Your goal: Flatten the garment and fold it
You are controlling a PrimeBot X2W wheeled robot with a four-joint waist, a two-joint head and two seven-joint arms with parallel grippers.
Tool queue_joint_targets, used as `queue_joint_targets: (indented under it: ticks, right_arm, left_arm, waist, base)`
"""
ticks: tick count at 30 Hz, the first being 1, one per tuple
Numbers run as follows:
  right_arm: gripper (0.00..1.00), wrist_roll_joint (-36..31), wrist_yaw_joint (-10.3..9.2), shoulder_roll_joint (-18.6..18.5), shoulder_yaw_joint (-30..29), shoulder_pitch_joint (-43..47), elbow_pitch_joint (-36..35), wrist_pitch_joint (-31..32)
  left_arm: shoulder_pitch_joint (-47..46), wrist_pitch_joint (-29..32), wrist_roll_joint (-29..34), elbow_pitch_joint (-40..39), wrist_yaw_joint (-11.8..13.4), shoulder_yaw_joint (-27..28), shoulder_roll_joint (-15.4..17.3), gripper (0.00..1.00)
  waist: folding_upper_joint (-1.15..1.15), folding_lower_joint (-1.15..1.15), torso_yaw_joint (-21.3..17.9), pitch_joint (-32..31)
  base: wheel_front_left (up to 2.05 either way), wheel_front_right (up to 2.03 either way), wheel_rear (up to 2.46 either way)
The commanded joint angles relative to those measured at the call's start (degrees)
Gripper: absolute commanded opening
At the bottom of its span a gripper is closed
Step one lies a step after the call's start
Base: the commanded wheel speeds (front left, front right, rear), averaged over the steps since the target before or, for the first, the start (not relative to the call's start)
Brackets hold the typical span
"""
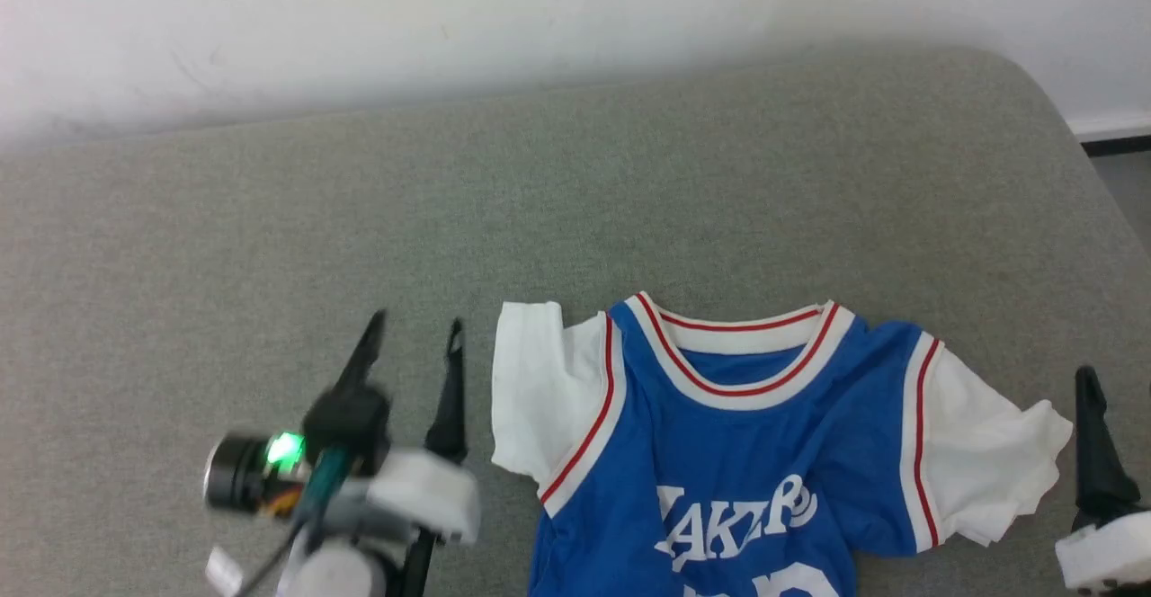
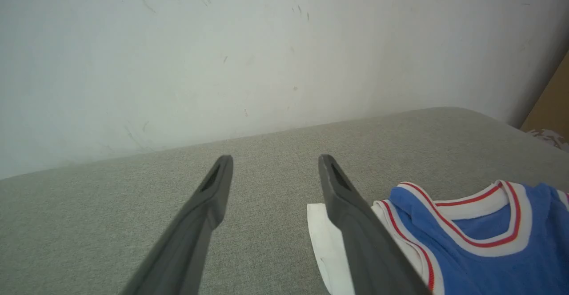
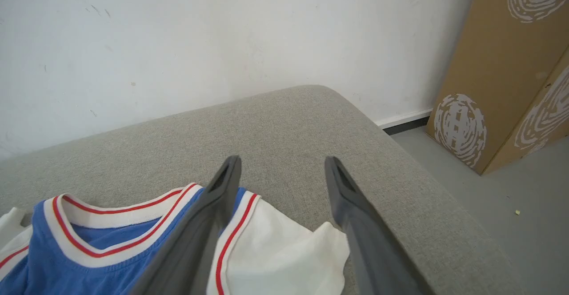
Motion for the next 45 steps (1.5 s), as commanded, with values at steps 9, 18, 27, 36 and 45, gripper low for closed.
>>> queue_joint_targets:
  ticks: [9,18,27,36,45]
  right_arm:
    - [1.00,1.5,-0.04,0.2,1.8,-4.3,-0.2,-0.3]
    - [1.00,2.1,-0.04,0.2,2.1,-6.2,1.0,-0.4]
    - [1.00,2.5,-0.04,0.2,3.1,-8.1,1.8,-0.7]
    - [1.00,2.2,-0.04,0.2,3.1,-8.7,2.6,-0.9]
    - [1.00,1.8,-0.04,0.2,4.0,-8.2,3.1,-0.5]
  left_arm:
    - [-17.8,21.7,2.0,9.8,-6.9,-5.6,0.6,1.00]
    - [-24.8,32.1,1.6,16.0,-11.0,-9.4,-0.9,1.00]
    - [-27.5,37.6,4.0,20.3,-9.2,-10.5,-0.1,1.00]
    - [-25.5,49.2,-1.3,21.0,-12.5,-11.1,-0.7,0.00]
    - [-22.7,34.7,-3.0,14.6,-5.5,-5.4,-2.4,0.00]
  waist:
    - [0.00,0.00,-0.3,7.0]
    - [0.00,0.00,-1.1,12.0]
    - [0.00,0.00,-1.2,14.7]
    - [0.00,0.00,-0.8,15.1]
    - [0.00,0.00,0.8,11.2]
  base:
    - [0.00,0.00,0.00]
    - [0.00,0.00,0.00]
    - [0.00,0.00,0.00]
    - [0.00,0.00,0.00]
    - [0.00,0.00,0.00]
